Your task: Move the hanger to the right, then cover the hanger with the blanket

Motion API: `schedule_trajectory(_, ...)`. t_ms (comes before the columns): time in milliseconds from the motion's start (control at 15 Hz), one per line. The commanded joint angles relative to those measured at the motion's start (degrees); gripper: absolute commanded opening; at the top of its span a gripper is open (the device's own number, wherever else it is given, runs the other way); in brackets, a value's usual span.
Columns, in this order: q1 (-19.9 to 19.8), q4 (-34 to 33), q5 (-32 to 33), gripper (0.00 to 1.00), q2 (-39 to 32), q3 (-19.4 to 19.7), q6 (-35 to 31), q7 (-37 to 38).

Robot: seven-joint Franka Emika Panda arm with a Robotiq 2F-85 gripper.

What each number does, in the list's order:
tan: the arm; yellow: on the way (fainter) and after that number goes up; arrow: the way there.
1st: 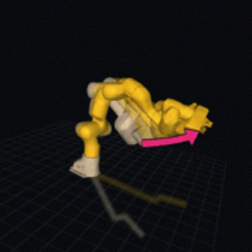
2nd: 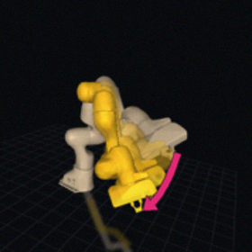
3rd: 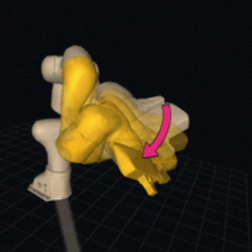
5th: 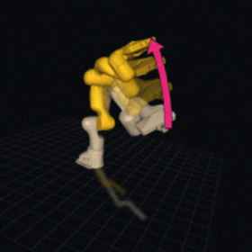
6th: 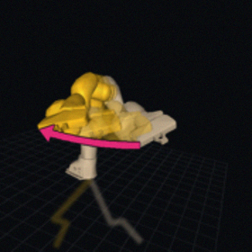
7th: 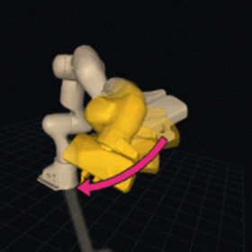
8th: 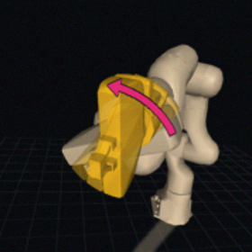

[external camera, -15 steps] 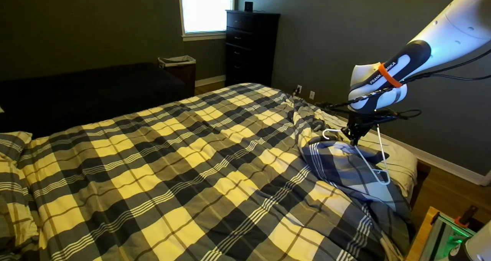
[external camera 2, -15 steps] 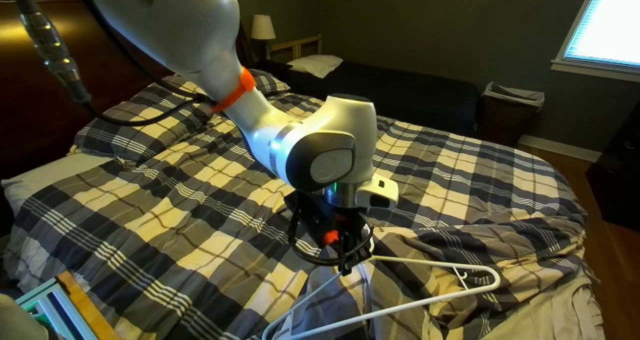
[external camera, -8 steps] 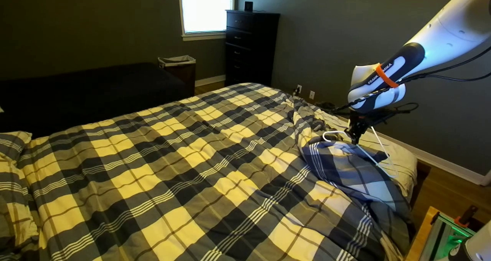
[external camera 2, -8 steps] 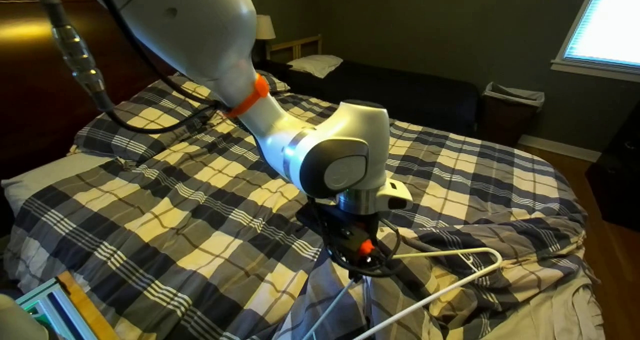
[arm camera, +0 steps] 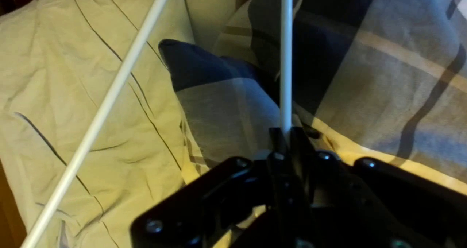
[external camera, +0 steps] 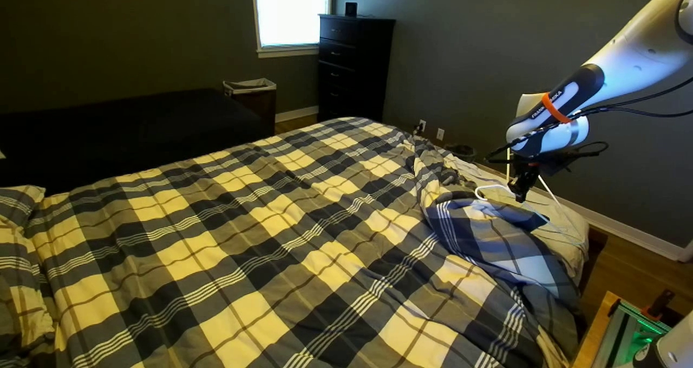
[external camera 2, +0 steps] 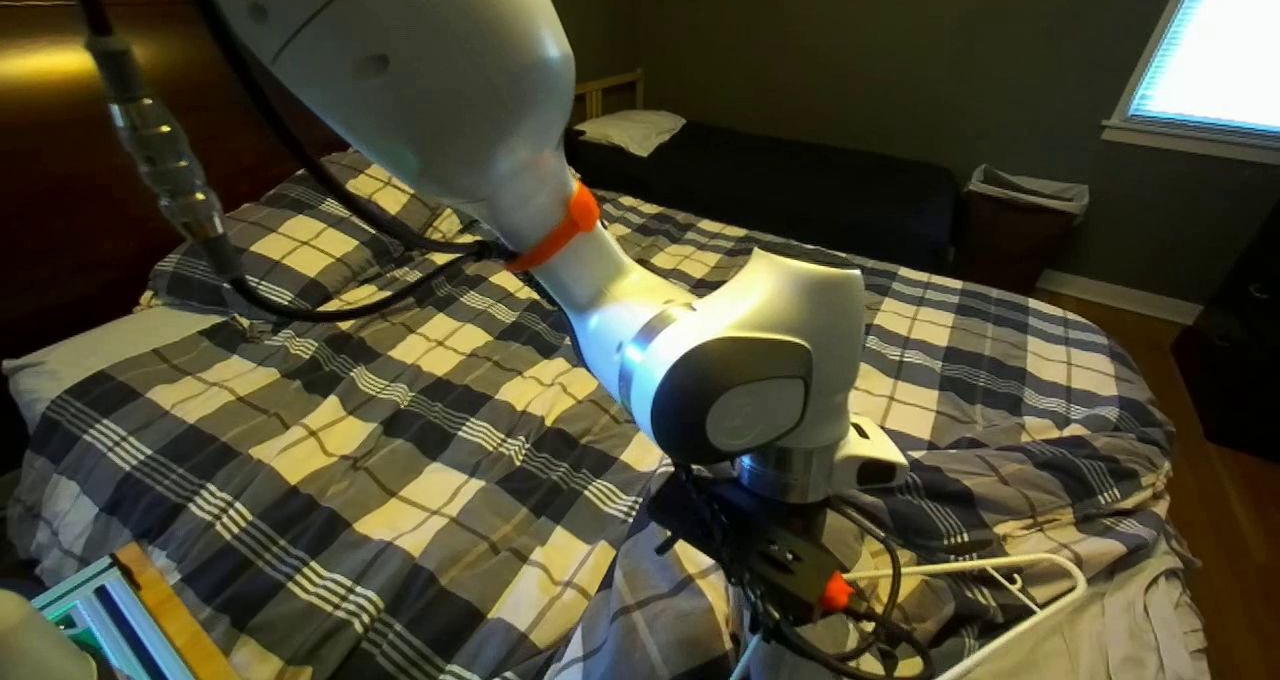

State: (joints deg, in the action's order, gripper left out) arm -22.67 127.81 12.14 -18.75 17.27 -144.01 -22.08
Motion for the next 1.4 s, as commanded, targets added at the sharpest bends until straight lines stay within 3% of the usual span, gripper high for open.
schedule_trajectory(0,-3.72,-4.06,-1.75,0.02,-3.79,-0.18,0.09,-5.29)
schedule_trajectory(467,-10.41,-12.48,-5.26,0.02,-10.37,-1.22,0.49,-9.27)
schedule_trajectory(533,-8.41,-8.7,-2.66,0.09,-7.01,-0.1,0.06,-6.9)
schedule_trajectory(733,-9.98,-11.16,-3.76,0.09,-9.15,-0.73,0.09,-7.78)
schedule_trajectory(800,-10.03,-11.41,-3.83,0.02,-9.44,-0.83,0.09,-7.77)
schedule_trajectory(1333,-15.45,-22.11,-6.68,0.02,-16.46,-3.88,3.01,-14.28)
